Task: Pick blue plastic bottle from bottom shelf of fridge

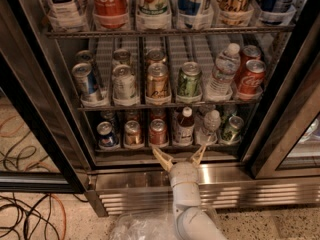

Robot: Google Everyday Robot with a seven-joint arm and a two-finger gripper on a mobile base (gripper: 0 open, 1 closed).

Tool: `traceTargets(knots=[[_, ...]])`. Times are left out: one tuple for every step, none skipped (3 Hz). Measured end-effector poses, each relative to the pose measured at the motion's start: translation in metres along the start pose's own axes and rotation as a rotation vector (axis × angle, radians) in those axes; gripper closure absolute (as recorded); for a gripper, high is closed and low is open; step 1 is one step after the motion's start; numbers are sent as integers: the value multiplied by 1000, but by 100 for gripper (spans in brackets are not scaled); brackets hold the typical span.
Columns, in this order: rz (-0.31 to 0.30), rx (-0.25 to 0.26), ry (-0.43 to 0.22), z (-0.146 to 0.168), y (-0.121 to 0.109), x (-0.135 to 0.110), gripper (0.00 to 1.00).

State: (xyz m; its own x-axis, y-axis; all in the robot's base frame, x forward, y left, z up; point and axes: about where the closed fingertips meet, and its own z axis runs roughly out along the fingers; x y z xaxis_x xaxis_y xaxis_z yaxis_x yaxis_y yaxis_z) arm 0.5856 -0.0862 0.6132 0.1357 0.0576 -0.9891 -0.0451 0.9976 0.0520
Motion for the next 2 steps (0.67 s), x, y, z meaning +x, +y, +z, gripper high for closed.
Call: traceTargets(knots=[[-1,0,-1,0,0,0,0],[-1,0,-1,0,0,0,12]])
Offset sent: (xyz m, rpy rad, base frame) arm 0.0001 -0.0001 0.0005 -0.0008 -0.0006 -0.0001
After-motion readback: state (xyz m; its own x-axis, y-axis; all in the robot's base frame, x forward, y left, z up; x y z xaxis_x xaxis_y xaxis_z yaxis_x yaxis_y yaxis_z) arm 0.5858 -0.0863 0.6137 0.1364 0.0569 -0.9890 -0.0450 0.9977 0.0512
